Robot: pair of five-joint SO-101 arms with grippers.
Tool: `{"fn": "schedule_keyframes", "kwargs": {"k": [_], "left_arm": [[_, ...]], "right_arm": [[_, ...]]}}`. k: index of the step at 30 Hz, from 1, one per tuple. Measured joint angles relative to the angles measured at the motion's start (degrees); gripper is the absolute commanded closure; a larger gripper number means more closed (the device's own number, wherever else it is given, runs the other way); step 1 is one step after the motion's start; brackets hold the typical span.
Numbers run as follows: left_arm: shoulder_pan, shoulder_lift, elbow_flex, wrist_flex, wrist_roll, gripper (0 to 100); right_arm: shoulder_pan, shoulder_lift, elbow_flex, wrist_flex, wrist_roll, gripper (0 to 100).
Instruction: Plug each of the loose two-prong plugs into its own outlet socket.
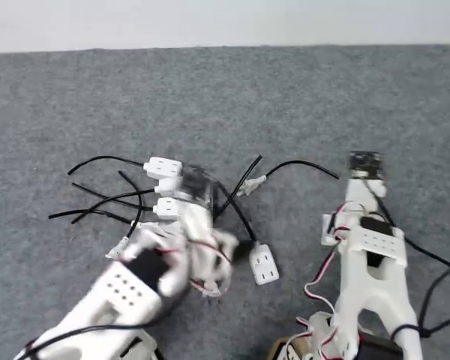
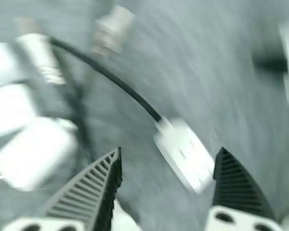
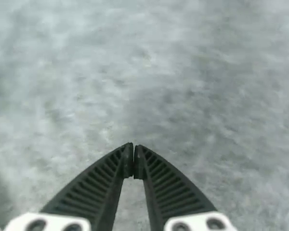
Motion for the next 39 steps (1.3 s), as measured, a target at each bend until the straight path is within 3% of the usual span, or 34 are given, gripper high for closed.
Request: {"fn": "schedule_keyframes", "kwargs": {"k": [6,10,13,17,21,24,28,39], "left_arm": [[-28.13,-4.92,3.96,1.32,-5.19,71],[-42.55,-8.88,9.58,1.93,-13.63,71],[-49.05,-10.81,12.22,2.29,-18.73,71],[-52.04,-11.25,12.48,2.29,-21.45,71],[-52.40,-11.52,12.48,2.11,-21.71,71],[-52.40,-11.60,13.10,0.53,-21.71,71],[-52.48,-11.60,13.63,0.44,-21.71,71],[-52.48,-11.60,13.63,-2.29,-21.71,71]], "right_arm": [[-7.74,-3.69,-3.96,7.82,0.62,98.3],[-19.25,-12.04,-9.32,19.16,0.62,98.3],[-30.68,-17.41,-11.69,25.32,-1.23,98.2],[-45.71,-17.05,-11.96,22.95,-8.53,91.8],[-54.33,-9.67,-9.14,14.86,-14.59,82.4],[-60.13,-1.32,-7.56,9.41,-17.14,82.9],[-62.59,7.91,-7.65,5.36,-17.49,87.4],[-64.35,16.88,-13.71,10.11,-17.76,88.6]]}}
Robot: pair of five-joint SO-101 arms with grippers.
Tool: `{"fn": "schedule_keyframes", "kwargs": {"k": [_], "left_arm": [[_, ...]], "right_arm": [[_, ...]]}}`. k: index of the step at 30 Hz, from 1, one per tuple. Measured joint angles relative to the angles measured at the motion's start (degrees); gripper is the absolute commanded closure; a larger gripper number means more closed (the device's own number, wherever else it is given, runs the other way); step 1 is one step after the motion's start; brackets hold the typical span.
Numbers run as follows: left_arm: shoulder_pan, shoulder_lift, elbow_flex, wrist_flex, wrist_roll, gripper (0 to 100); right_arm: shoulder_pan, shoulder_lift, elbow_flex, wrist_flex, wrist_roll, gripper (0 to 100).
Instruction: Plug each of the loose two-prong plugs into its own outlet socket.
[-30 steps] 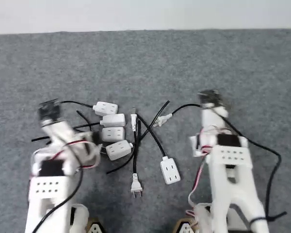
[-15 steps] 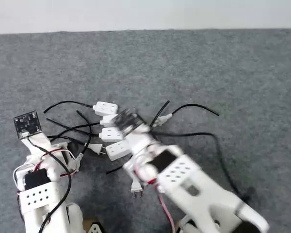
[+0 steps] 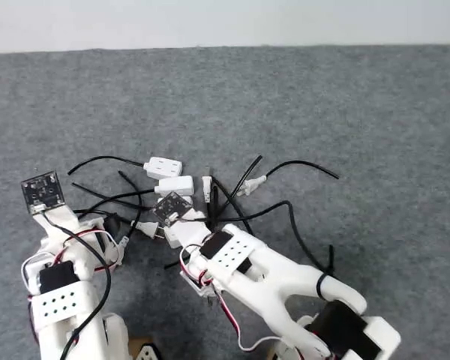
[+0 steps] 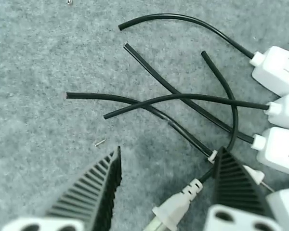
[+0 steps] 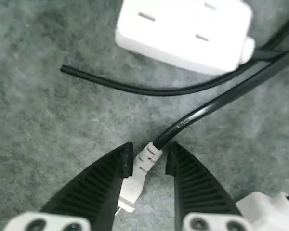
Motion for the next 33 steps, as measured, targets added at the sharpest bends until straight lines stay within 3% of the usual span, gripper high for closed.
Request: {"fn": "schedule_keyframes", "kwargs": {"k": [4,7,15,21,26,33], "left_arm": [[0.09,0.00,0.00,0.00,0.00,71],[-0.09,0.00,0.00,0.00,0.00,71],[1.58,0.00,0.97,0.00,0.09,71],[6.77,0.00,2.20,0.09,-0.35,71],[17.76,-0.18,1.41,4.04,0.88,71],[40.97,0.00,-4.75,5.10,13.63,71]], "right_arm": [[-0.53,2.55,-2.20,0.97,0.00,89.7],[-0.44,5.10,-4.84,2.46,0.00,99.8],[2.99,8.97,-9.76,7.56,0.00,99.1],[8.35,-2.73,-8.26,13.10,4.31,99.1],[20.31,-20.75,-7.12,21.10,8.44,99.1],[42.02,-40.62,1.58,22.33,11.60,99.1]]}}
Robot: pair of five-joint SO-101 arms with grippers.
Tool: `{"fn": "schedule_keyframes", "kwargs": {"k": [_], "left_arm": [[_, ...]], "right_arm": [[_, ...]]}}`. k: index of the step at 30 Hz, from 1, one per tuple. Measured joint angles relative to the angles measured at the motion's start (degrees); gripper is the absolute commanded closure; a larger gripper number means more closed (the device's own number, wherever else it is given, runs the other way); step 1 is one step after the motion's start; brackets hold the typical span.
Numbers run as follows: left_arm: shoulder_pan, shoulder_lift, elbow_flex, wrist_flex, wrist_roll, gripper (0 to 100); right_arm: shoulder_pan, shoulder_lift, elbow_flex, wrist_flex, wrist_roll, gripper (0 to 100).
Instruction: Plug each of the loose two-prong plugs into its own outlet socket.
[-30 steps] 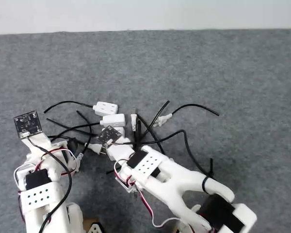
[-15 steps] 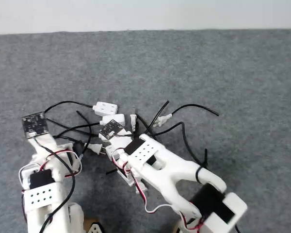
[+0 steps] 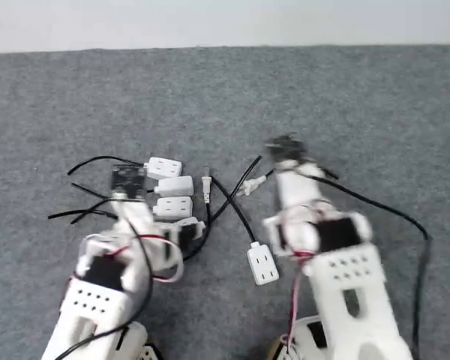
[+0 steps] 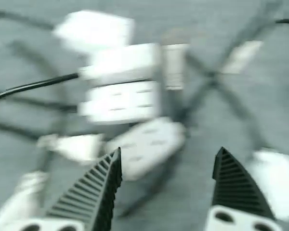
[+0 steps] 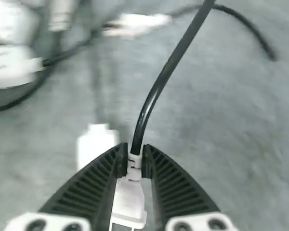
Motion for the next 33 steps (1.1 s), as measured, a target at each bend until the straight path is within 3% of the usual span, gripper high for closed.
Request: {"fn": "schedule_keyframes", "kwargs": {"k": [4,8,12,18,27,33], "left_arm": [[14.33,5.63,-2.81,-4.48,9.32,71],[27.43,18.73,-9.23,-6.07,17.14,71],[34.37,35.08,-17.23,-6.24,21.10,71],[34.55,56.09,-28.84,-5.45,23.30,71],[33.67,57.41,-30.15,-5.63,23.38,71],[26.37,57.41,-30.15,-8.35,23.38,71]], "right_arm": [[10.29,0.44,6.68,-5.54,1.23,99.1],[14.15,6.15,8.70,-13.54,1.23,99.1],[16.97,15.12,8.18,-18.37,1.23,99.1],[17.67,26.46,3.87,-18.90,1.23,99.1],[17.58,27.08,3.25,-18.99,1.23,99.1],[17.58,27.60,3.25,-18.99,2.37,99.1]]}}
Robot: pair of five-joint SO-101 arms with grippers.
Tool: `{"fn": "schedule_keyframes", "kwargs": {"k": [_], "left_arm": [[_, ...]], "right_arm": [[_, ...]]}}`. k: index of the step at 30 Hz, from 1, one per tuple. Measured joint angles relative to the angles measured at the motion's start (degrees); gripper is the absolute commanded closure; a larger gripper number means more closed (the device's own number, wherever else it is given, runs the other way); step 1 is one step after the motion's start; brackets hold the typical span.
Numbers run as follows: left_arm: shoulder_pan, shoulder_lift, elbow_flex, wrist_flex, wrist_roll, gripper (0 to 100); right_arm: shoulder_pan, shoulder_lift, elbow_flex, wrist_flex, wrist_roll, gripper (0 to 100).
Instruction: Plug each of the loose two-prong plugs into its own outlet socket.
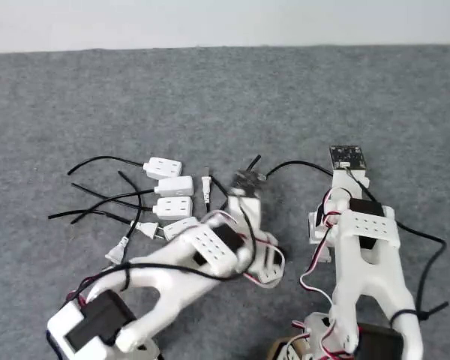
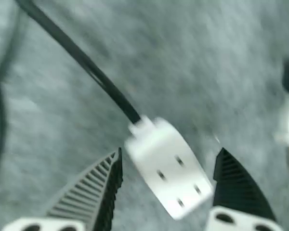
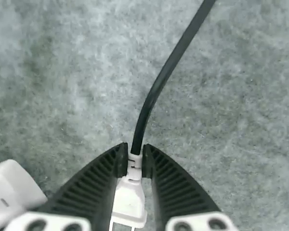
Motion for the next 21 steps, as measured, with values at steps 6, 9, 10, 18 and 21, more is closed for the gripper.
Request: {"fn": "schedule_keyframes", "kwargs": {"k": [6,9,10,18,21], "left_arm": [[-0.70,0.00,0.00,-0.35,0.00,77],[0.26,0.00,0.00,-0.35,-0.09,82],[0.97,0.00,0.00,-0.35,-0.79,82],[2.64,0.00,-0.09,-0.44,-5.98,77],[3.60,0.00,-0.09,1.23,-7.91,78]], "right_arm": [[-1.05,0.00,0.00,0.09,0.53,99.1],[-1.85,0.00,0.00,0.18,0.53,99.1],[-1.93,0.00,0.00,0.26,0.53,99.1],[-1.85,0.00,0.00,0.26,0.70,99.1],[-1.76,0.00,0.00,0.26,1.49,99.1]]}}
